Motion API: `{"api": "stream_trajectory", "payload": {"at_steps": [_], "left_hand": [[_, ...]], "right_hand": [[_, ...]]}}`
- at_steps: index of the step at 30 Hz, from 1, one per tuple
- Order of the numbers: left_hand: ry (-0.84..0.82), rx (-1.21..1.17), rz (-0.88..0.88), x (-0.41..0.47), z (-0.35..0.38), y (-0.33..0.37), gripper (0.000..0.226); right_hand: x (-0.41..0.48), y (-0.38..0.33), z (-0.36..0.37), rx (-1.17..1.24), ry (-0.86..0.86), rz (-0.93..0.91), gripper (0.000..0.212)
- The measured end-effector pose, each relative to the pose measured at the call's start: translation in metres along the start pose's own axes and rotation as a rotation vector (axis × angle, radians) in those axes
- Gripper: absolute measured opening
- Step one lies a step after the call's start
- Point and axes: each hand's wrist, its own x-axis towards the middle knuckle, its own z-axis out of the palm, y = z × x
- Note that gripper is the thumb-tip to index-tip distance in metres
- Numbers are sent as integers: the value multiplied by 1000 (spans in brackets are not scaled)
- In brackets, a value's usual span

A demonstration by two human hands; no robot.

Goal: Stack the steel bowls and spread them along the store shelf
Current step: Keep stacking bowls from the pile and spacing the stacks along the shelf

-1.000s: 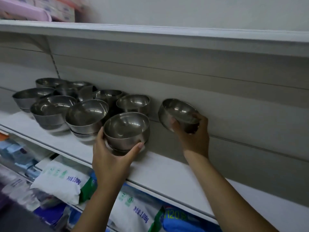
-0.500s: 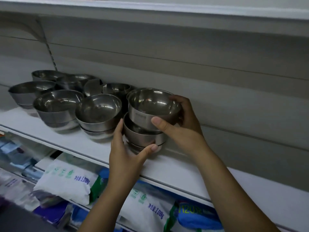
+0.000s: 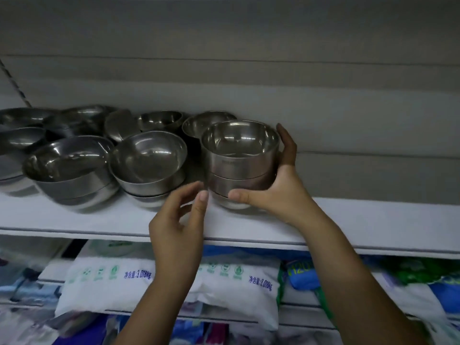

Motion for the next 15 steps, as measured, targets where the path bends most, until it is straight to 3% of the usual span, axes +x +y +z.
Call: {"api": "stream_trajectory", "payload": {"at_steps": [3, 6, 10, 15], "left_hand": [[204, 92, 128, 2, -11, -7, 21], [330, 124, 95, 10, -22, -11, 44], [288, 215, 36, 25, -32, -20, 68], [180, 336, 56, 40, -37, -35, 65]], "right_hand": [[-5, 2, 10, -11, 84, 24, 148], [-7, 3, 18, -14, 149, 10, 142], [-10, 5, 28, -14, 233, -36, 124], [-12, 8, 39, 46, 325, -70, 116]]}}
